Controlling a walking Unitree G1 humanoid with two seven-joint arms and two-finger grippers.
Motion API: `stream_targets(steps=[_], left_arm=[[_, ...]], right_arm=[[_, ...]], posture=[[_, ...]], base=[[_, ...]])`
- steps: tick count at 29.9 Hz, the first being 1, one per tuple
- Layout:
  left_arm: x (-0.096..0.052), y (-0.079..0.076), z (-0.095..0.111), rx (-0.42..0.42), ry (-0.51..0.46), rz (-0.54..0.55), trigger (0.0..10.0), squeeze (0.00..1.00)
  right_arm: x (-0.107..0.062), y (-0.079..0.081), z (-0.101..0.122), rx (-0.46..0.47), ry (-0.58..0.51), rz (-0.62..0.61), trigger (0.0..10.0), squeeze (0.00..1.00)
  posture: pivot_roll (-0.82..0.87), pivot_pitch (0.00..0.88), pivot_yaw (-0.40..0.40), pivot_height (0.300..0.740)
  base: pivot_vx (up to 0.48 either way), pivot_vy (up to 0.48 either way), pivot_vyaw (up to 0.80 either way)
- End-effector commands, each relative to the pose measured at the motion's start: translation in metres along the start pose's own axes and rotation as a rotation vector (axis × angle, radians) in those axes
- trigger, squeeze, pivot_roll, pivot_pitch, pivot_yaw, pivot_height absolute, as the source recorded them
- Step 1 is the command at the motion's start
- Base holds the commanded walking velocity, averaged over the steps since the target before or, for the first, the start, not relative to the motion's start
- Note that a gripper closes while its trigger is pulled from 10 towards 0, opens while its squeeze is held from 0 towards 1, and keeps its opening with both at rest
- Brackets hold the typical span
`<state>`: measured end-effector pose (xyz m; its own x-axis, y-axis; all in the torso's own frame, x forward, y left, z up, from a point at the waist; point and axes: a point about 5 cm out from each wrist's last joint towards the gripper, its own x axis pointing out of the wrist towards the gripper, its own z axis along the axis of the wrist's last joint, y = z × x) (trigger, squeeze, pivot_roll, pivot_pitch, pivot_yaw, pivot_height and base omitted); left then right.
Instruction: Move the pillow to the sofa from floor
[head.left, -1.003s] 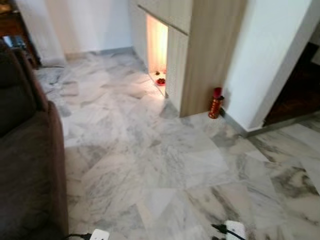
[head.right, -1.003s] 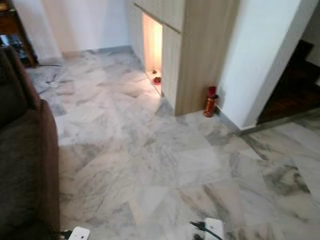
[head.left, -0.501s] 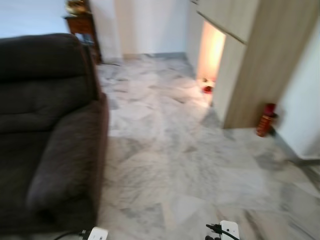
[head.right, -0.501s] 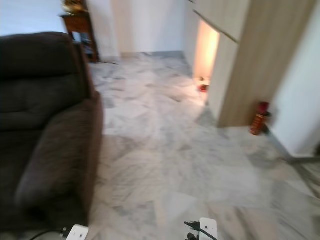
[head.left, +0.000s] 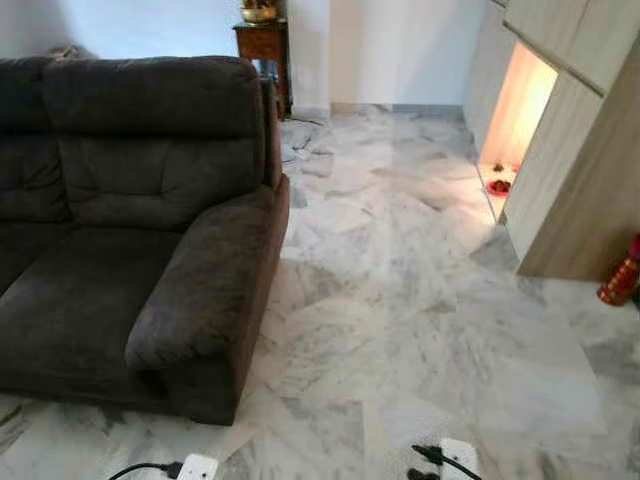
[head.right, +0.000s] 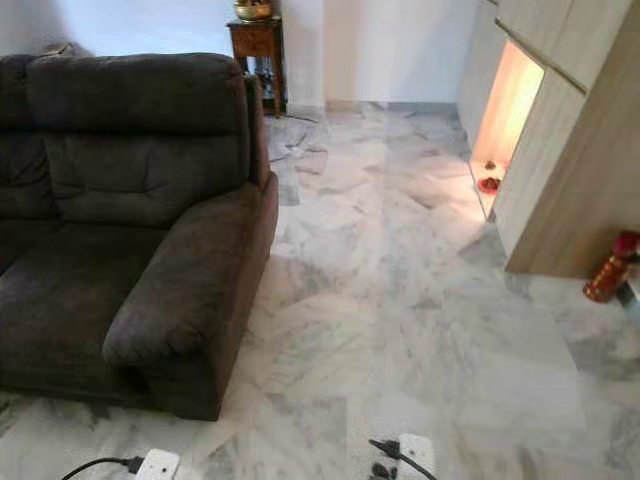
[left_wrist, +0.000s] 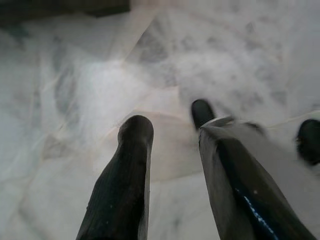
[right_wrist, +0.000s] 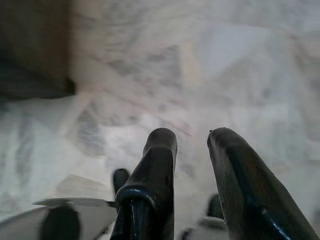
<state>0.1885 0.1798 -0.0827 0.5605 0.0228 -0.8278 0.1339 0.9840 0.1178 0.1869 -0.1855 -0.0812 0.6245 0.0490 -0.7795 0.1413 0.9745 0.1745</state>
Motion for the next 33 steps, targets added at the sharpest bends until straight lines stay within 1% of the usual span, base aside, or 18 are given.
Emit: stream_targets(steps=[1,11,18,28,33], left_arm=[[-0.0011,0.0072,-0.0057,0.003,0.023,0.016,10.0,0.0],[-0.0017,0.0118,-0.0072,0.009,0.025,0.019,10.0,0.0],[-0.0015,0.0164,-0.0035,0.016,0.018,0.027,10.0,0.0],[-0.0011,0.0159,-0.0017,0.025,0.015,0.025,10.0,0.0],[-0.0011,0.0151,-0.0021,0.025,0.017,0.023,10.0,0.0]], right_arm=[[0.0019,0.0069,0.0023,0.015,-0.003,0.015,10.0,0.0],[0.0014,0.0077,-0.0011,0.027,0.005,0.019,10.0,0.0],[0.0022,0.0121,-0.0001,0.034,-0.003,0.04,10.0,0.0],[0.0025,0.0149,-0.0006,0.03,-0.003,0.047,10.0,0.0],[0.0026,0.0156,-0.0008,0.009,0.002,0.053,10.0,0.0]], posture=[[-0.07,0.0,0.043,0.74],[-0.07,0.0,0.066,0.74],[-0.07,0.0,0.075,0.74],[-0.07,0.0,0.077,0.74],[-0.07,0.0,0.075,0.74]], base=[[0.0,0.48,0.0],[0.0,0.48,0.0],[0.0,0.48,0.0],[0.0,0.48,0.0],[0.0,0.48,0.0]])
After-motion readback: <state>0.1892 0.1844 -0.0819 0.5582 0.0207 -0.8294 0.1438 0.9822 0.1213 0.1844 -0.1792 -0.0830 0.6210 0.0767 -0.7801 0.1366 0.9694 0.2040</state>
